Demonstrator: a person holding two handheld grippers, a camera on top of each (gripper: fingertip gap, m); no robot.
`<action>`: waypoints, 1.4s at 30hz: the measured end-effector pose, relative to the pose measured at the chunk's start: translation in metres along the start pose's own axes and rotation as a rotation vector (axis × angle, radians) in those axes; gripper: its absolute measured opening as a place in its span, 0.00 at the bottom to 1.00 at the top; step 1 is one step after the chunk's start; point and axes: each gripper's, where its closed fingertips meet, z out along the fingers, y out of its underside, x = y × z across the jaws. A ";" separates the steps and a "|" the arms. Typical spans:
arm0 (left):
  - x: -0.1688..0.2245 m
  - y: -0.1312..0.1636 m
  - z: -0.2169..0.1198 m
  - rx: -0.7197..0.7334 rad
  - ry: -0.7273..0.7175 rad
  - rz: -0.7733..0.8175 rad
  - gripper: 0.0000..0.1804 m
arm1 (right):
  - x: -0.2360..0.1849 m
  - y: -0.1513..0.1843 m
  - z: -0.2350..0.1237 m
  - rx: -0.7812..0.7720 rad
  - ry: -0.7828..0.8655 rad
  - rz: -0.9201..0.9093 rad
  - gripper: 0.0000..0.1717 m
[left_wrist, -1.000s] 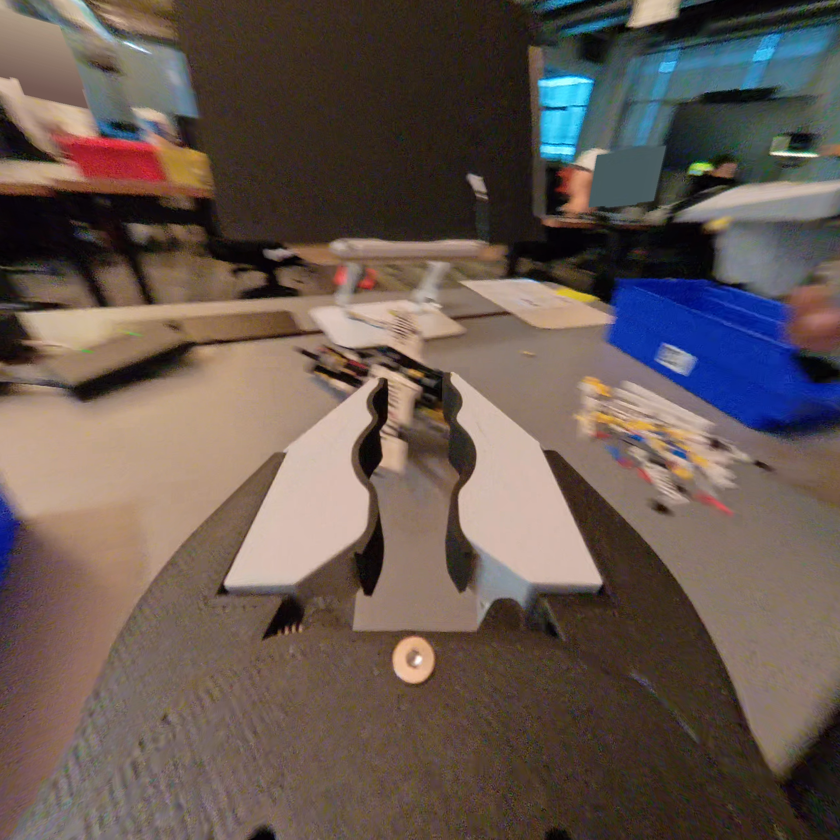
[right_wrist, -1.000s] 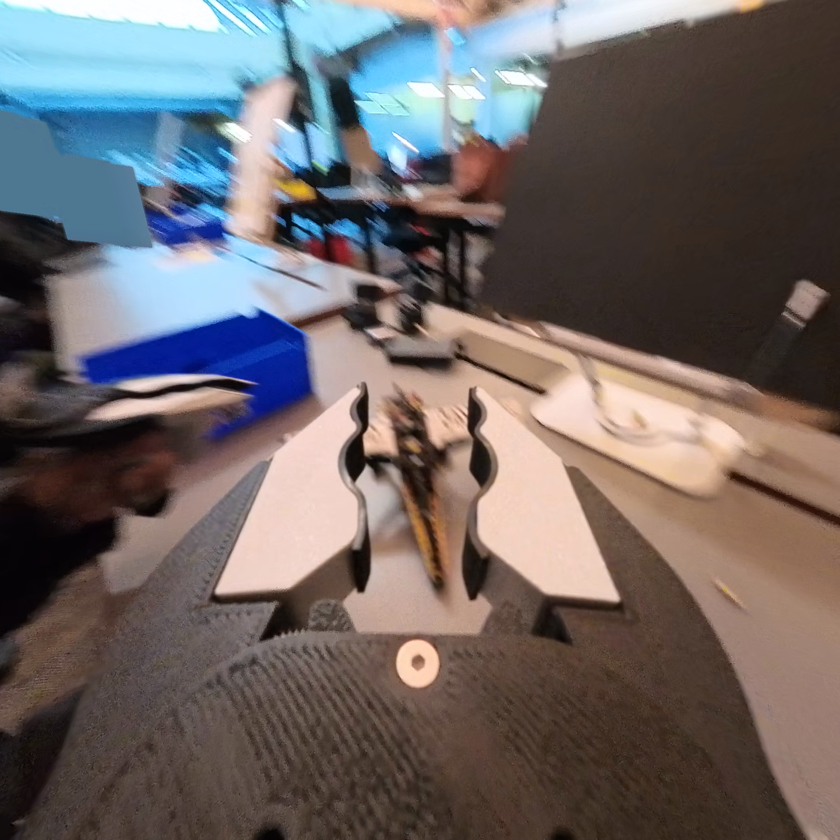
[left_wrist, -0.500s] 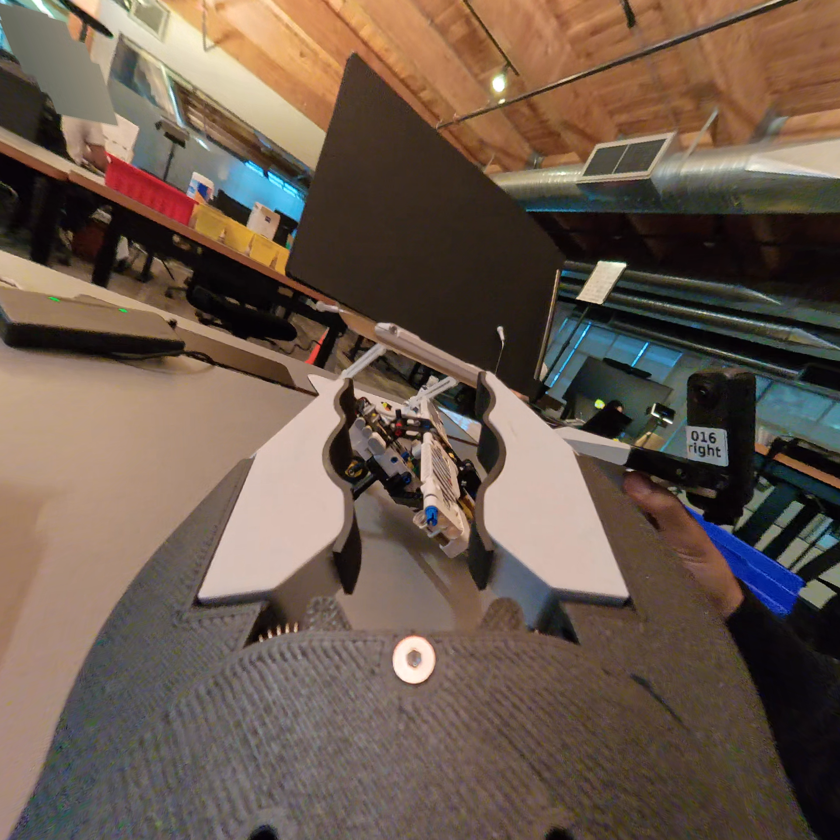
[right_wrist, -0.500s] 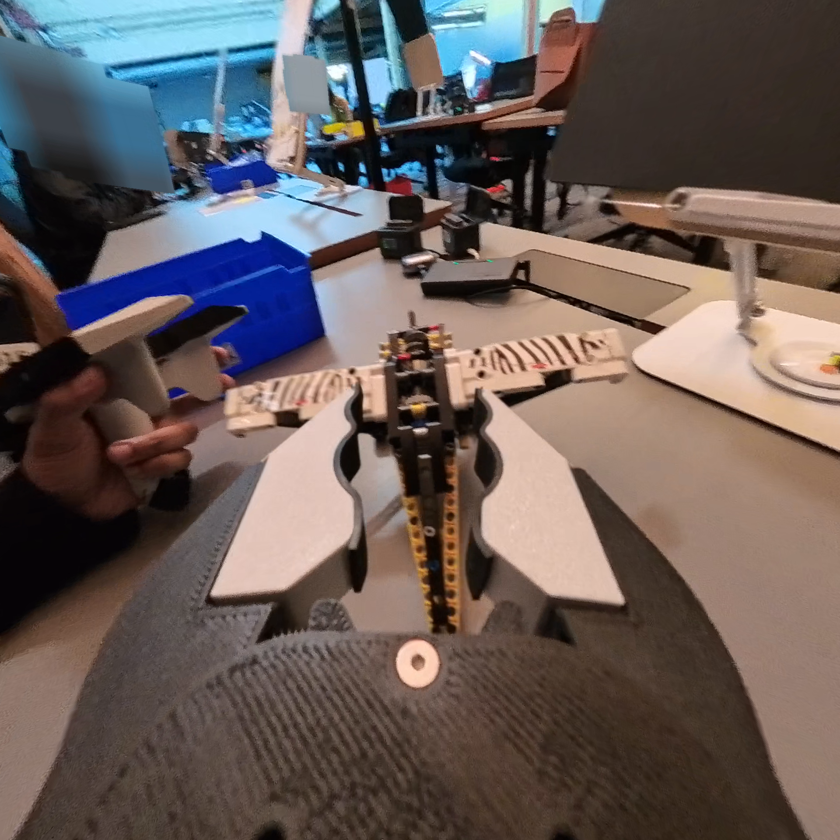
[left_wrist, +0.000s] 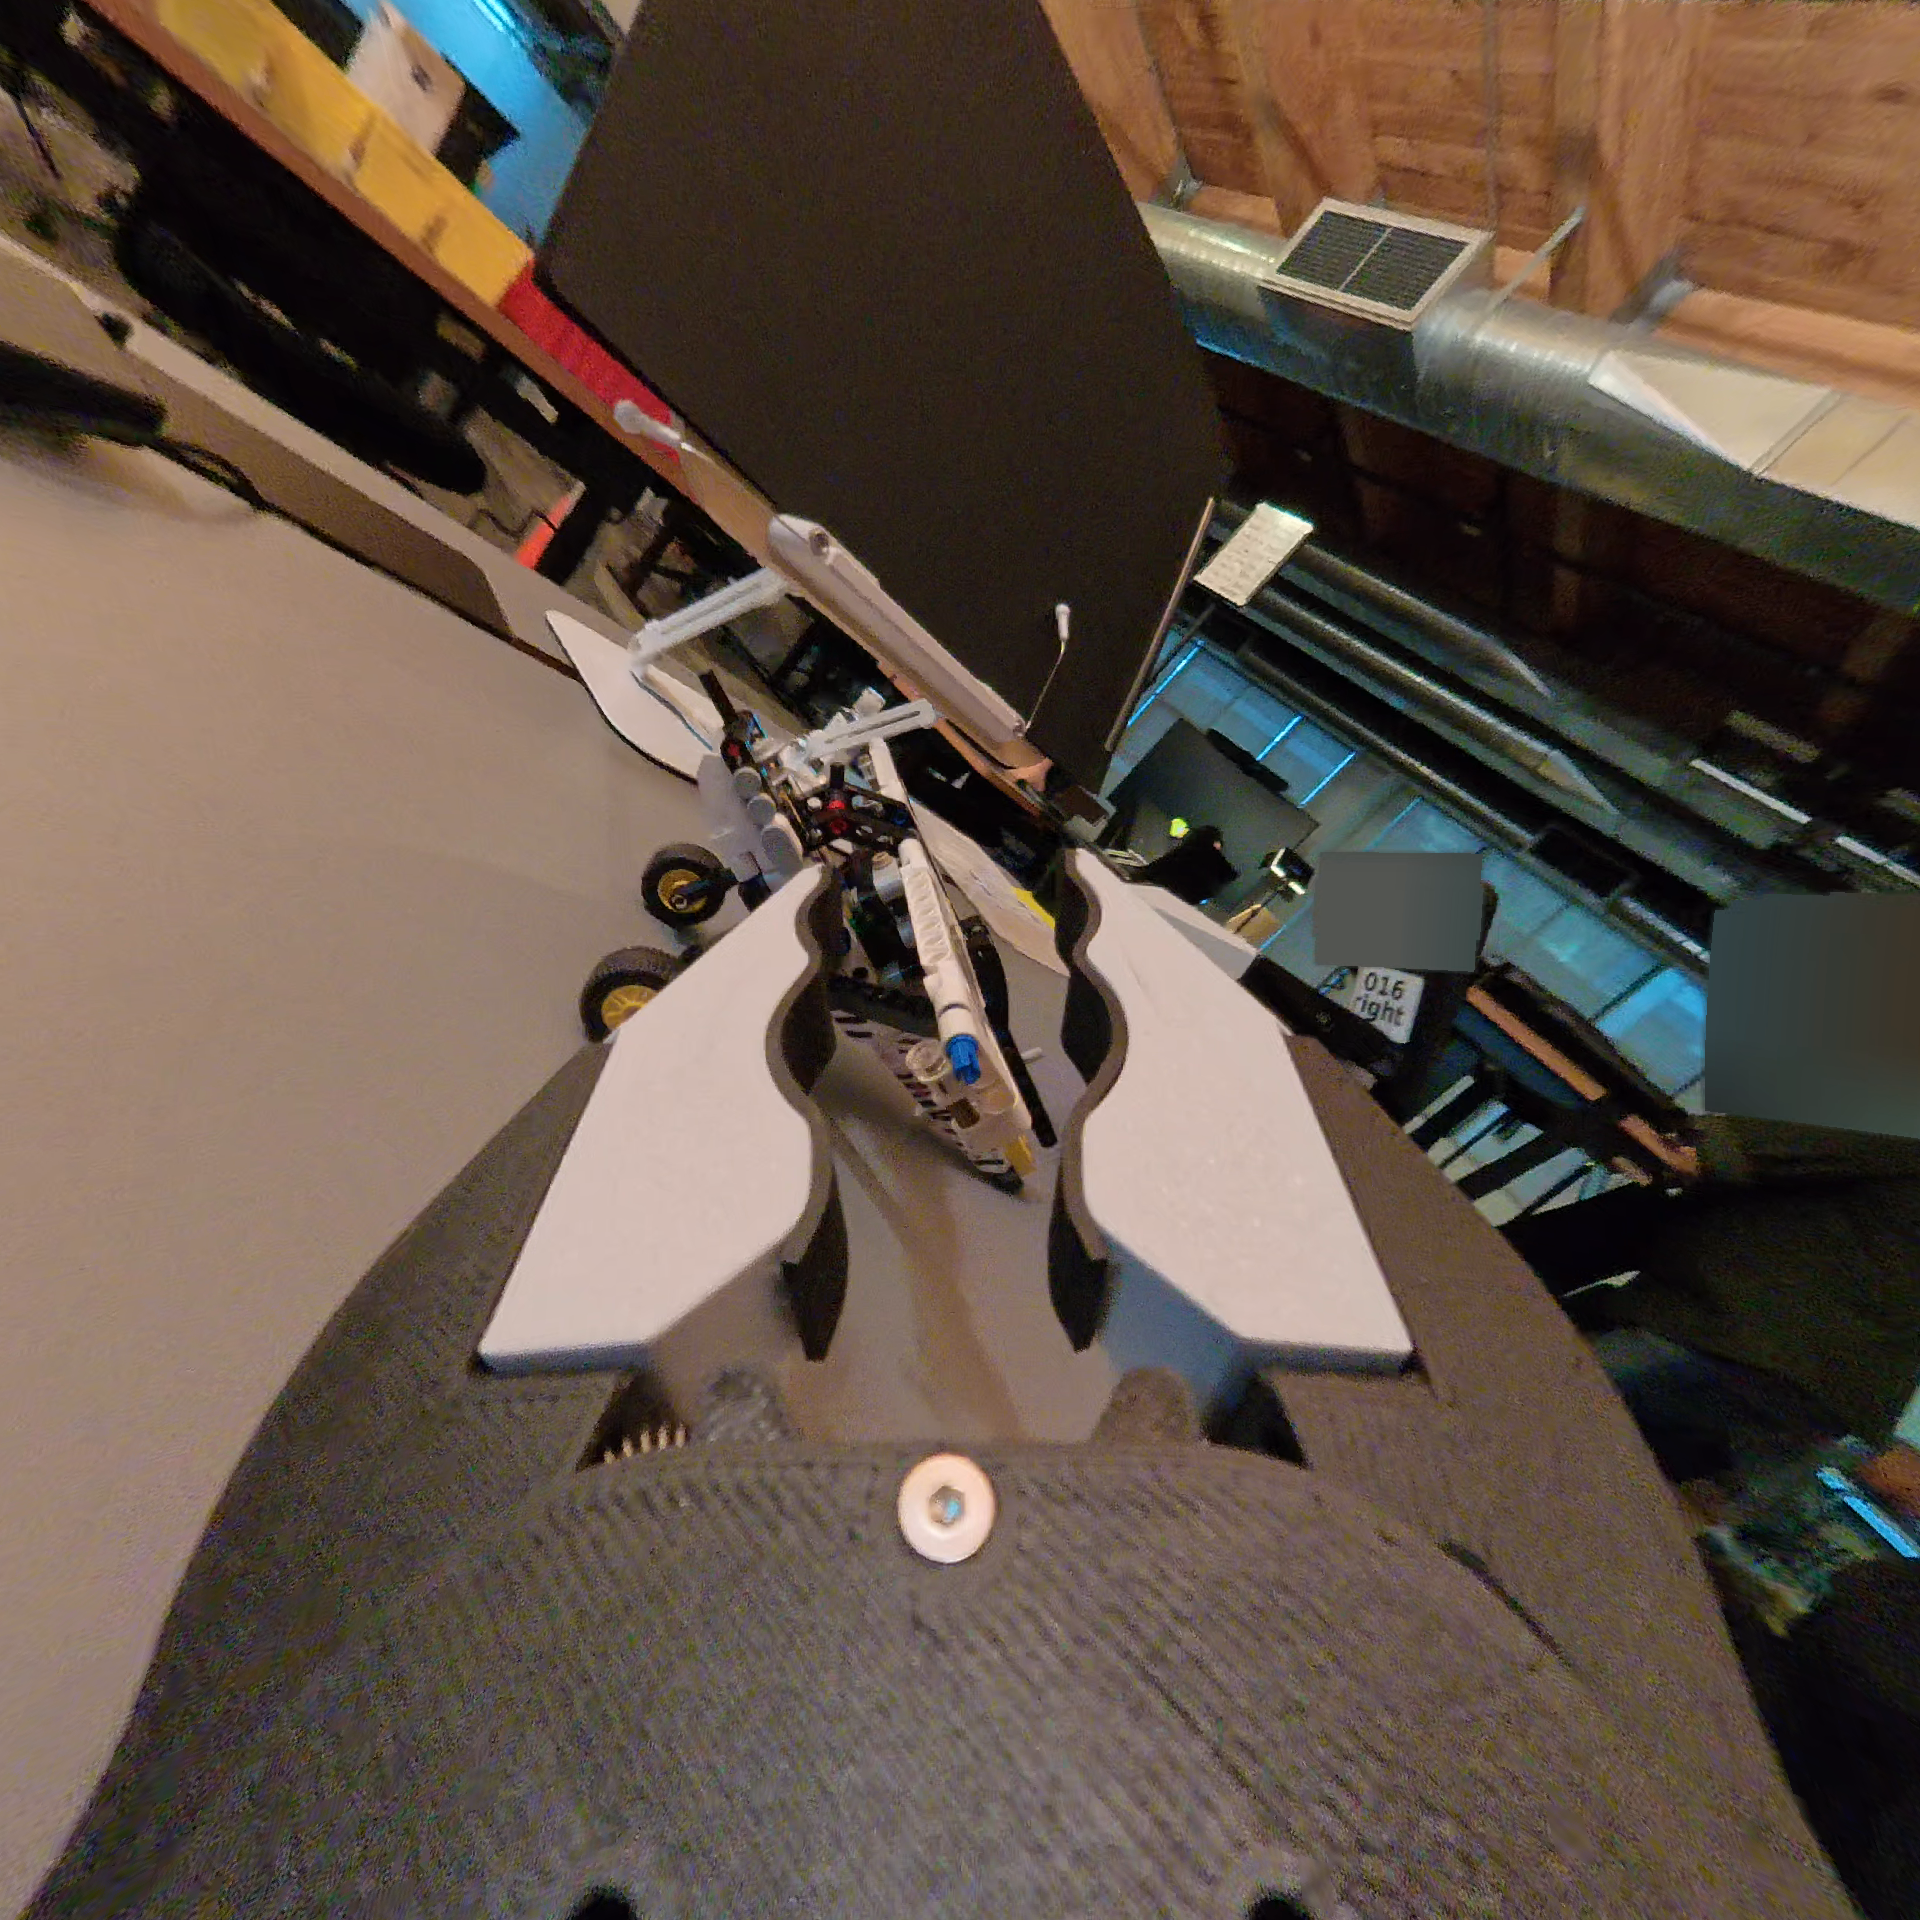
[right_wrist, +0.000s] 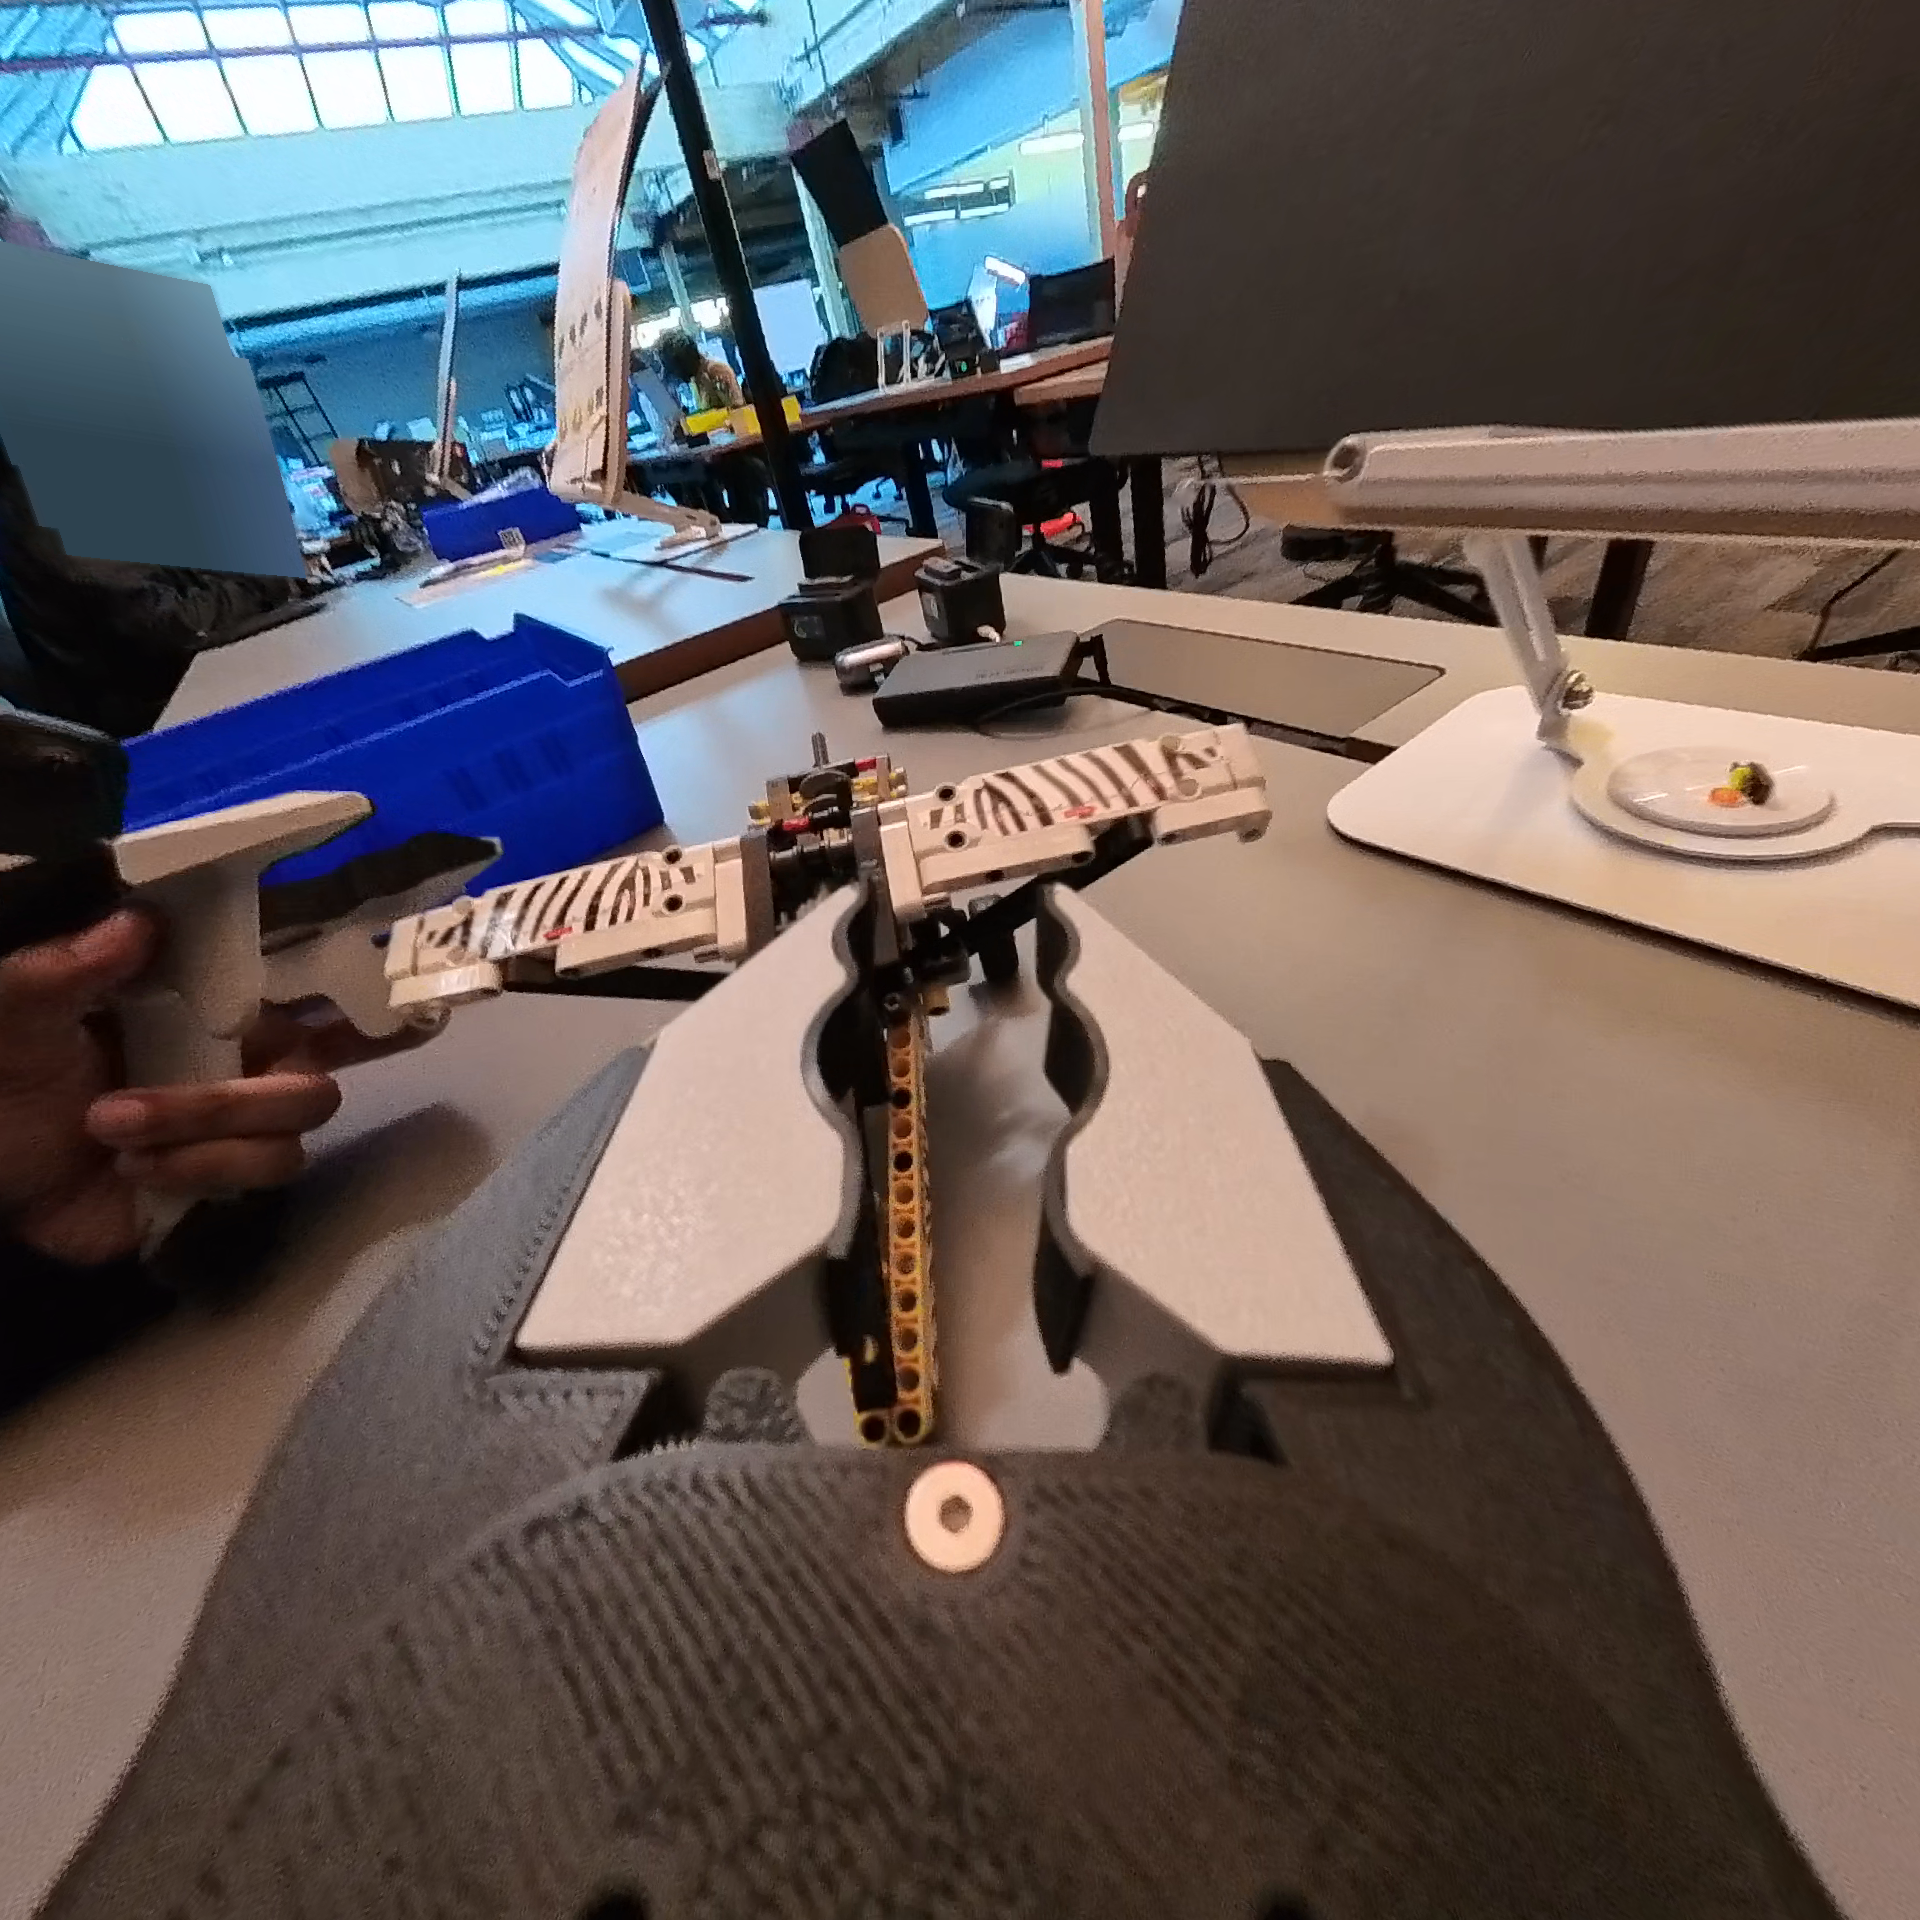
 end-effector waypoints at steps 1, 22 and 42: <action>-0.002 0.000 0.000 -0.002 0.000 -0.023 0.22 | -0.001 0.003 0.002 -0.016 -0.002 -0.010 0.16; -0.006 0.010 0.001 -0.053 0.041 -0.168 0.20 | 0.002 -0.006 -0.004 0.014 0.029 -0.029 0.18; -0.009 0.007 0.000 -0.033 0.046 -0.221 0.20 | -0.102 0.037 0.030 -0.162 -0.015 -0.773 0.26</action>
